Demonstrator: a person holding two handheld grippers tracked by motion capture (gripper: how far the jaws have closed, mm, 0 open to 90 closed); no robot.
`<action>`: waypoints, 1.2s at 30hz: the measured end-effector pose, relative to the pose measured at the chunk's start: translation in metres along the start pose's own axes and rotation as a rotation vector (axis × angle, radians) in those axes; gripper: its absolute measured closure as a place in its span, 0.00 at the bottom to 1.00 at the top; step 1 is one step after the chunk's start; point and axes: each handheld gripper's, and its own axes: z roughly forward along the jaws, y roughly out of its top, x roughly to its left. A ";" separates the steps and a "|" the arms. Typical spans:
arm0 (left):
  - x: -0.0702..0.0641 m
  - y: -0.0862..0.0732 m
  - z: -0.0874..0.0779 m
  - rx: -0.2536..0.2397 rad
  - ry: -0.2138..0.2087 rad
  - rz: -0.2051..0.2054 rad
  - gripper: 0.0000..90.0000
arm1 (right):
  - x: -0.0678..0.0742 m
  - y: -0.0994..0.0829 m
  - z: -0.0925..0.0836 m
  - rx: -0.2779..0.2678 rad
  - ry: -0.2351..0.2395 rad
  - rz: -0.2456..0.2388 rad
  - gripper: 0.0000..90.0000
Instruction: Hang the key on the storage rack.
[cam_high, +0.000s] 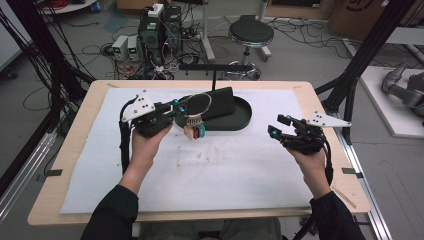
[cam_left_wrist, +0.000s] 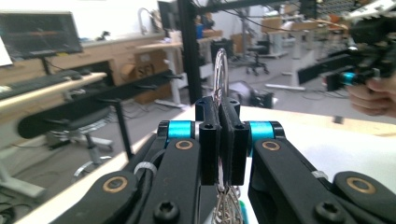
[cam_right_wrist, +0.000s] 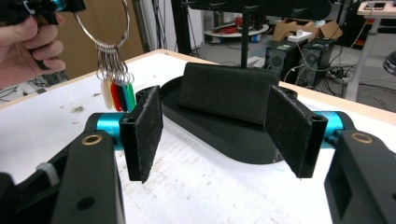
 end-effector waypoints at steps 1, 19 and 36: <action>0.002 0.000 0.000 0.002 0.007 -0.002 0.96 | 0.000 0.000 0.000 -0.003 -0.002 -0.001 0.42; 0.040 0.006 0.011 0.022 0.081 -0.026 0.96 | -0.004 -0.002 0.001 0.003 -0.020 0.010 0.42; 0.068 -0.016 0.027 0.063 0.111 -0.099 0.96 | -0.006 -0.002 0.002 0.000 -0.026 0.013 0.43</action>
